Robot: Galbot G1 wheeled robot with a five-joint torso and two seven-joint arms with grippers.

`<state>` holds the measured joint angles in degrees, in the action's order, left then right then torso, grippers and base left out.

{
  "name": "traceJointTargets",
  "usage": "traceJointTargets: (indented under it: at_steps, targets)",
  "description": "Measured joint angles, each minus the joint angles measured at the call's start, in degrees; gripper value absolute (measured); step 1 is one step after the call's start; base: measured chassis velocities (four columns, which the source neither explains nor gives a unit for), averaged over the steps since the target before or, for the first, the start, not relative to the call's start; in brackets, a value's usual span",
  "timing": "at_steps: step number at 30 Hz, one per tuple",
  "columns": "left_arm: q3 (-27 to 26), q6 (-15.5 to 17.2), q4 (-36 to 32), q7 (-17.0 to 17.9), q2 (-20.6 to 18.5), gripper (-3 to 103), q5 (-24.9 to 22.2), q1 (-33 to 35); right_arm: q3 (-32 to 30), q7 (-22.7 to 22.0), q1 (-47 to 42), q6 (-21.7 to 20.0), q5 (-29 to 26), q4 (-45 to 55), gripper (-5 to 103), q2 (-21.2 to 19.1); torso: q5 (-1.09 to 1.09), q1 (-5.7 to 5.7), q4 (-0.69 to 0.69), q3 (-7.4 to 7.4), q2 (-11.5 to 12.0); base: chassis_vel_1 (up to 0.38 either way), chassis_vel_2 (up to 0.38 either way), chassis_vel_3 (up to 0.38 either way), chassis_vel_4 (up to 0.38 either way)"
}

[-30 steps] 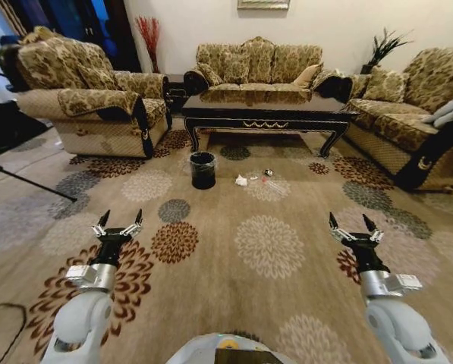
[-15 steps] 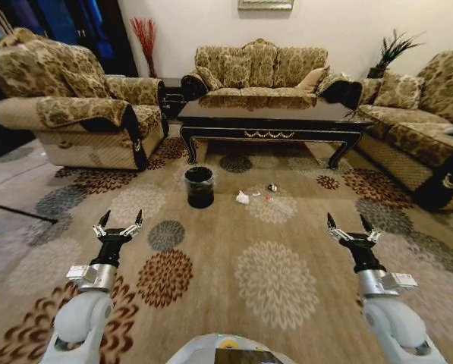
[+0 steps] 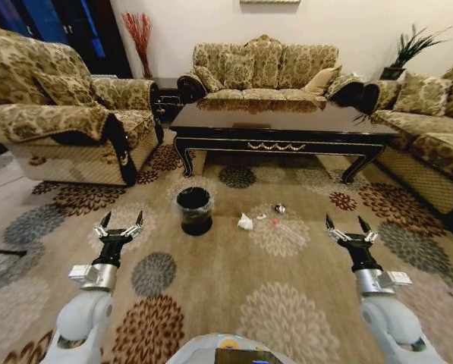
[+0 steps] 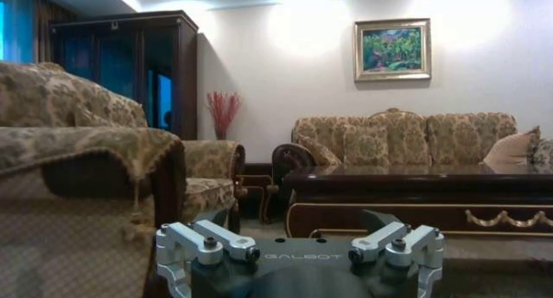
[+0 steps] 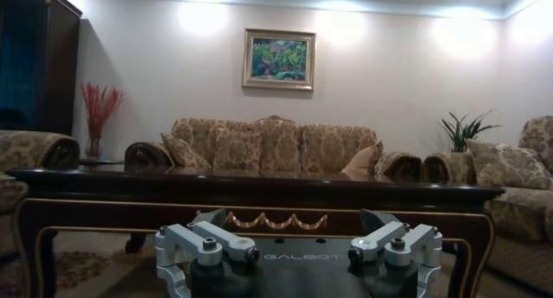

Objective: Move to the front of the table and pick up the trash from the floor, then place it into the trash bin.

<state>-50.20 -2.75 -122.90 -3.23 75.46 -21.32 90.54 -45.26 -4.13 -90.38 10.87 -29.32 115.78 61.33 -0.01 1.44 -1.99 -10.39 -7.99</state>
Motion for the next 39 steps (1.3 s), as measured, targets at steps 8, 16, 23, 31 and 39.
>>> traceJointTargets:
  at_steps: [8,16,23,31,39]
  targets:
    - [0.3,-0.3,0.4,0.0,0.3,100,0.4,-0.2,0.6,-1.1,0.5,-0.1,-0.1,-0.5,100,0.1,0.01,0.00,0.00,-0.01,0.0,-0.350,0.351,0.353,-0.338]
    - [1.6,1.1,1.3,1.8,1.4,100,2.1,-0.3,1.4,-0.5,1.5,2.0,-1.3,-1.1,100,-0.1,0.04,0.06,-0.02,-0.05,0.0,-0.305,0.306,0.283,-0.297]
    - [3.2,12.8,1.3,12.0,0.4,100,-0.8,0.0,1.9,-0.6,1.8,2.5,-0.7,-2.2,100,0.1,0.01,-0.03,0.00,0.00,0.0,-0.041,0.061,0.027,-0.042]
    - [6.3,34.2,-2.7,26.4,-5.6,100,-16.1,-0.3,3.1,-0.7,2.0,2.5,0.7,-3.0,100,1.2,0.00,0.00,-0.01,-0.03,0.0,0.024,-0.050,-0.026,0.030]
    - [11.6,36.4,4.1,29.6,-8.9,100,-26.9,-3.9,4.3,-0.8,1.9,2.4,1.6,-3.6,100,2.7,0.02,0.01,-0.01,-0.03,0.0,0.000,0.000,0.000,0.000]
